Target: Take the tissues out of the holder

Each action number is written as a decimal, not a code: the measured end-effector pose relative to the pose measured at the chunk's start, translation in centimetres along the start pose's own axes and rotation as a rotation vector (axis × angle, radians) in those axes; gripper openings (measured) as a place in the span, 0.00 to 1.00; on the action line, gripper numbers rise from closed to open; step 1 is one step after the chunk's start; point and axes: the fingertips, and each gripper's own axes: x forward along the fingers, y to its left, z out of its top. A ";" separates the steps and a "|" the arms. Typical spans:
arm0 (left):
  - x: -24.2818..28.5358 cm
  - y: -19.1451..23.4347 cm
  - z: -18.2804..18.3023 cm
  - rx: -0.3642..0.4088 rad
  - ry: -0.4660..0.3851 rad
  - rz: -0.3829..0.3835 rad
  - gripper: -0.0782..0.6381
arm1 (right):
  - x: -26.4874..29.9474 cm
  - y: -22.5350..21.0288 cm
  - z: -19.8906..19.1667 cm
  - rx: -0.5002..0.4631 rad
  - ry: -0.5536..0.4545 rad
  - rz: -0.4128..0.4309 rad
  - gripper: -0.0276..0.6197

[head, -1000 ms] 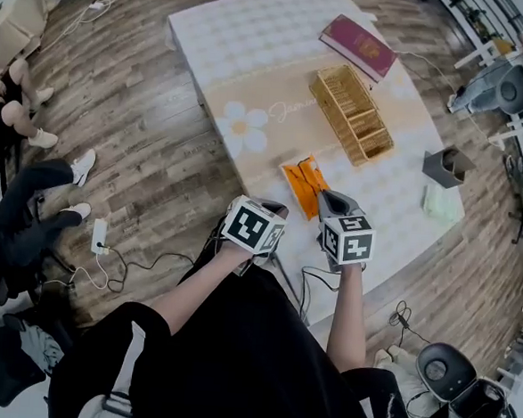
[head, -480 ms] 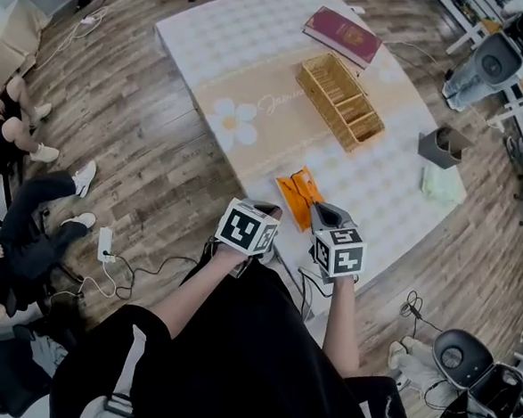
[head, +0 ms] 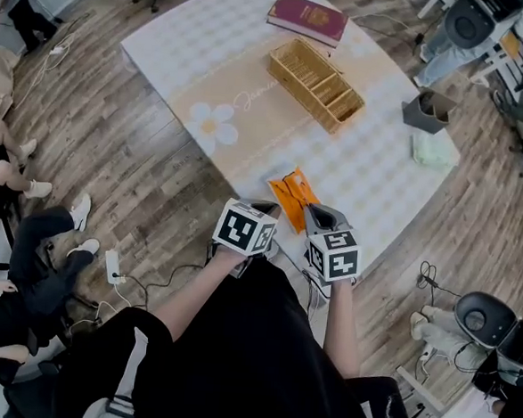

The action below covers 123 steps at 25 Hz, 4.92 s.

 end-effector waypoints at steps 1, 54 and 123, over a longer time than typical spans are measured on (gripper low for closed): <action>0.0 -0.3 -0.1 0.014 0.006 -0.012 0.11 | -0.3 0.0 -0.2 0.008 -0.002 -0.013 0.07; 5.4 -15.4 -4.1 0.207 0.122 -0.216 0.11 | -14.0 -9.9 -10.5 0.232 -0.041 -0.297 0.07; 13.8 -18.9 -3.3 -0.150 0.032 0.100 0.11 | -5.9 -37.4 -7.5 0.046 0.052 -0.145 0.07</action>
